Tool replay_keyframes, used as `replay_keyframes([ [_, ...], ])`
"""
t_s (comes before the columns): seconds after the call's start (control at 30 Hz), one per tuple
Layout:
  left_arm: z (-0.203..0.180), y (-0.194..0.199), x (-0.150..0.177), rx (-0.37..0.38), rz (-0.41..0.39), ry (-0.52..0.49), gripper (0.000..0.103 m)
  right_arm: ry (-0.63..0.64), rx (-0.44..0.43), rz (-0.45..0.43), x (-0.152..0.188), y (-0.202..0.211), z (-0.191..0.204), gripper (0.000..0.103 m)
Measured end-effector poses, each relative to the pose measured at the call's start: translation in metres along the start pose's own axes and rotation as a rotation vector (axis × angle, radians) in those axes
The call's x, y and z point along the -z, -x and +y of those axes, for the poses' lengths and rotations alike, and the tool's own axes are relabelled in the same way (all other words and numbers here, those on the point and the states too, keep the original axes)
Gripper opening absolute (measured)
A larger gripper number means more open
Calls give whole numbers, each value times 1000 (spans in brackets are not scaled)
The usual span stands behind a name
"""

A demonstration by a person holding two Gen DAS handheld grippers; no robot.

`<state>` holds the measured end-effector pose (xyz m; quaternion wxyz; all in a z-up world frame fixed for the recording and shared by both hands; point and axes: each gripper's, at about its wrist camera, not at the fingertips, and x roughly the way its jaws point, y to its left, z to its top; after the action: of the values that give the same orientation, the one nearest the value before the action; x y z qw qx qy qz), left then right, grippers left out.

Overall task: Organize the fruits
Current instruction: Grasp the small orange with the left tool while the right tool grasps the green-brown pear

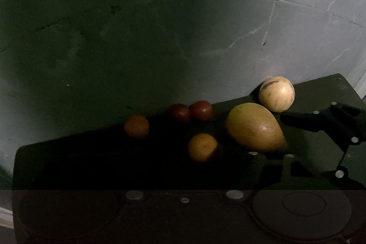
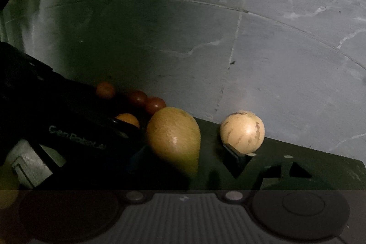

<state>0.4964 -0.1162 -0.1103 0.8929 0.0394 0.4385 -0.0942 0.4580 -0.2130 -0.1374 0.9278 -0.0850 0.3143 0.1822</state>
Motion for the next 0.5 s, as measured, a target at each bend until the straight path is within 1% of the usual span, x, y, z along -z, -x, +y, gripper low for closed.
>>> replay_keyframes([
  [0.17, 3, -7, -1, 31, 20, 23, 57, 20, -15, -9, -1, -4, 3, 64],
  [0.3, 4, -14, -3, 56, 36, 47, 53, 29, -17, -6, -3, -9, 5, 60],
  [0.37, 4, -16, -4, 69, 43, 56, 47, 30, -19, -5, -3, -10, 6, 57],
  [0.4, 4, -17, -4, 75, 45, 59, 46, 31, -18, -6, -3, -9, 6, 57],
  [0.5, 3, -17, -4, 90, 45, 58, 38, 28, -20, -5, -3, -8, 5, 56],
])
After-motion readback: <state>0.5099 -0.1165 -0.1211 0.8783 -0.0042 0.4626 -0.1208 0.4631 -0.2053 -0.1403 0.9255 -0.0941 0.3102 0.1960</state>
